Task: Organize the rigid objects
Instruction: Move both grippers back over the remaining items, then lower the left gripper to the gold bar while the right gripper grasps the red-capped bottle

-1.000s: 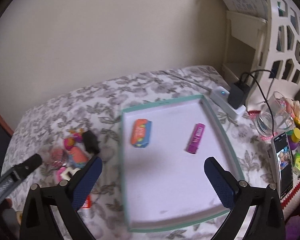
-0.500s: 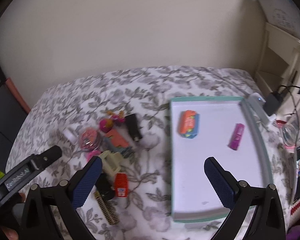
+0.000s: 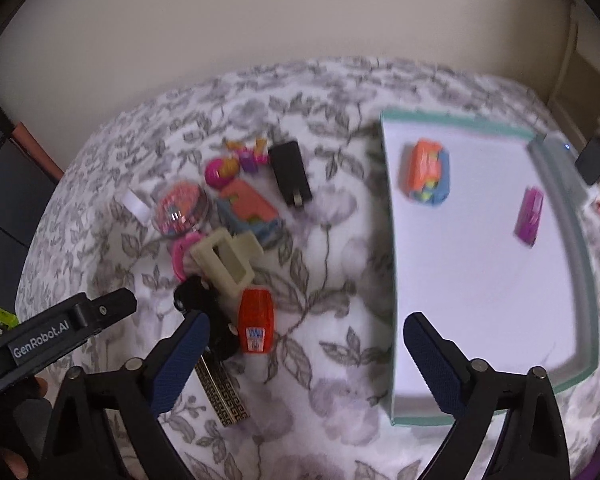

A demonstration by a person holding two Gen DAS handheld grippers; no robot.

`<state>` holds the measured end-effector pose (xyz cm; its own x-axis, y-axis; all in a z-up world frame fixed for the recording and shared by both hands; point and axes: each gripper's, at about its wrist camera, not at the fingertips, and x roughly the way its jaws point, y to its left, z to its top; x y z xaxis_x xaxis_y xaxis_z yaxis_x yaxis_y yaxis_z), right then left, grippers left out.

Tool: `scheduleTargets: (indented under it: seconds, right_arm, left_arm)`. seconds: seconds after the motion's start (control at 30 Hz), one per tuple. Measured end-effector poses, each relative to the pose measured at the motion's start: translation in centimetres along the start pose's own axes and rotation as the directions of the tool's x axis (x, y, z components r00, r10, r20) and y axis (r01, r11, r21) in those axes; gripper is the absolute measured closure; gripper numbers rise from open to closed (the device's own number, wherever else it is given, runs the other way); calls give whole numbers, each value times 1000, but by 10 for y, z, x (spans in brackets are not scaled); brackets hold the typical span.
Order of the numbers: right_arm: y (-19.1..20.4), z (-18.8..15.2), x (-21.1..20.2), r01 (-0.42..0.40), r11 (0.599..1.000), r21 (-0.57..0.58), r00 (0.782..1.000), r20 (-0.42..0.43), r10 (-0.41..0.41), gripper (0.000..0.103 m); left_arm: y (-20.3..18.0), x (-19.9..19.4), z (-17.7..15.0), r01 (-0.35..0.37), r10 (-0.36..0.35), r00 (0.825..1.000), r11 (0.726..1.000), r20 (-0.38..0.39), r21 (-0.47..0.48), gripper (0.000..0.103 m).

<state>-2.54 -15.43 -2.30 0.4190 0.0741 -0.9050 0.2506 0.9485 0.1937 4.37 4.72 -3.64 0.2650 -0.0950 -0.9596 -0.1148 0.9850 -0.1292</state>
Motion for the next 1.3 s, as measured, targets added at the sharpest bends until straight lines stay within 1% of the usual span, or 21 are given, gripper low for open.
scheduleTargets:
  seconds: [0.07, 0.13, 0.3, 0.37, 0.47, 0.57, 0.63, 0.73, 0.87, 0.97, 1.17, 1.2, 1.3]
  right_arm:
    - [-2, -4, 9, -1, 1000, 6, 999, -35, 1, 7]
    - [-4, -7, 16, 3, 1000, 12, 998, -61, -2, 12]
    - [-5, -11, 25, -1, 1000, 18, 995, -101, 3, 17]
    - [-2, -11, 28, -4, 1000, 5, 994, -112, 5, 17]
    - [5, -13, 31, -5, 1000, -21, 992, -129, 3, 21]
    - [12, -16, 36, -9, 999, -47, 989, -147, 2, 22]
    - [15, -17, 39, -10, 998, -61, 988, -156, 0, 26]
    - [20, -19, 44, -7, 997, -83, 985, -171, -7, 32]
    - [25, -22, 49, 9, 993, -116, 983, -181, -30, 39]
    - [29, -23, 50, 8, 991, -133, 984, -175, -31, 44]
    - [35, -21, 55, 15, 990, -142, 985, -165, -39, 48]
    - [35, -21, 56, 20, 989, -146, 985, -165, -44, 51]
    - [38, -18, 61, 24, 989, -147, 986, -161, -48, 54]
  left_arm:
    - [2, 6, -2, -3, 3, 999, 1000, -33, -9, 8]
    - [3, 13, -5, -4, 3, 998, 1000, -65, -17, 8]
    - [-1, 20, -9, -6, 6, 995, 1000, -103, 3, 9]
    - [-3, 22, -12, 1, 0, 993, 1000, -119, 8, 10]
    - [-6, 22, -16, 7, -6, 992, 1000, -128, 14, 11]
    - [-11, 23, -18, 6, -3, 991, 1000, -134, 26, 23]
    - [-15, 29, -19, 19, -14, 988, 999, -154, 34, 24]
    - [-19, 31, -21, 51, -47, 984, 998, -172, 23, 24]
    - [-24, 32, -25, 52, -45, 984, 998, -172, 38, 25]
    - [-32, 34, -26, 63, -53, 982, 997, -182, 48, 33]
    - [-46, 36, -30, 60, -47, 982, 996, -186, 69, 33]
    - [-47, 36, -31, 61, -47, 981, 996, -186, 69, 34]
    - [-48, 39, -32, 58, -45, 981, 996, -191, 65, 34]
